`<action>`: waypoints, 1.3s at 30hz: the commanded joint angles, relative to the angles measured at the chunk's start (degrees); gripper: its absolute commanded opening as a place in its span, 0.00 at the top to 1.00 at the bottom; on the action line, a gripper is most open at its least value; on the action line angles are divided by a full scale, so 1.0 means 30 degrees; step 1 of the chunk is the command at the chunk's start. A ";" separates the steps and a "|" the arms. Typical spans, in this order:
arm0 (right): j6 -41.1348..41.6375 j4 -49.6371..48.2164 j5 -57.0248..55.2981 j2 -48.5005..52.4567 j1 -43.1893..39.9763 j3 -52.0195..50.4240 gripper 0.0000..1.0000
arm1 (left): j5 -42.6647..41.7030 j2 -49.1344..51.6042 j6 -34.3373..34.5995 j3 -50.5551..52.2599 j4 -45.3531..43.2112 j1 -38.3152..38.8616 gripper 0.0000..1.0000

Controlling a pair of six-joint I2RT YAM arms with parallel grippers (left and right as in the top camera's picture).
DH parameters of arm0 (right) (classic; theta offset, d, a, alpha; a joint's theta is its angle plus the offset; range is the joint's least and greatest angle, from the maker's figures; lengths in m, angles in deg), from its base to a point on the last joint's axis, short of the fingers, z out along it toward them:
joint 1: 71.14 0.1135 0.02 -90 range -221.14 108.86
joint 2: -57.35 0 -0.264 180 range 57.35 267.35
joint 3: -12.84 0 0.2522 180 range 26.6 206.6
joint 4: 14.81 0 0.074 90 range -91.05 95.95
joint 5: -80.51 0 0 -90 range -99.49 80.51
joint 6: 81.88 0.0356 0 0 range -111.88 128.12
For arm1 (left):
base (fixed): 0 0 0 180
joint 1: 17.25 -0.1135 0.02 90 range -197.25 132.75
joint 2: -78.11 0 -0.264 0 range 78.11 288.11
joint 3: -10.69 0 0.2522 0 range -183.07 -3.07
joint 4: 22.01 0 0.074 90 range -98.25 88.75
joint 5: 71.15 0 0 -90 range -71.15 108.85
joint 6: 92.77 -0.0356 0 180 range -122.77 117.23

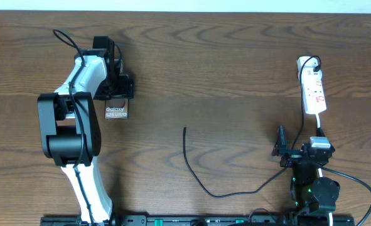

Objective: Plug charger to phone and switch on socket
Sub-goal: 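Close the left gripper on the phone's sides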

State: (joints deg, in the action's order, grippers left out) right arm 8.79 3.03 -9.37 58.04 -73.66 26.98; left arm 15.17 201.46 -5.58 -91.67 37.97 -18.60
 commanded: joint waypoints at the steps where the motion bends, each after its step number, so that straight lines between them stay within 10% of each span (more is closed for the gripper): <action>1: 0.0189 0.0087 -0.0204 -0.0102 0.0124 -0.0015 0.01 | -0.0699 0.0685 0.0015 0.0102 0.0058 0.0007 0.12; 39: 0.0189 0.0087 -0.0204 -0.0102 0.0124 -0.0015 0.01 | -0.0692 0.0685 0.0015 0.0102 0.0066 0.0007 0.27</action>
State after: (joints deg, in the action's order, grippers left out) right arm 8.79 3.03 -9.37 58.04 -73.66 26.98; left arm 15.15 201.46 -5.62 -91.67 37.97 -18.66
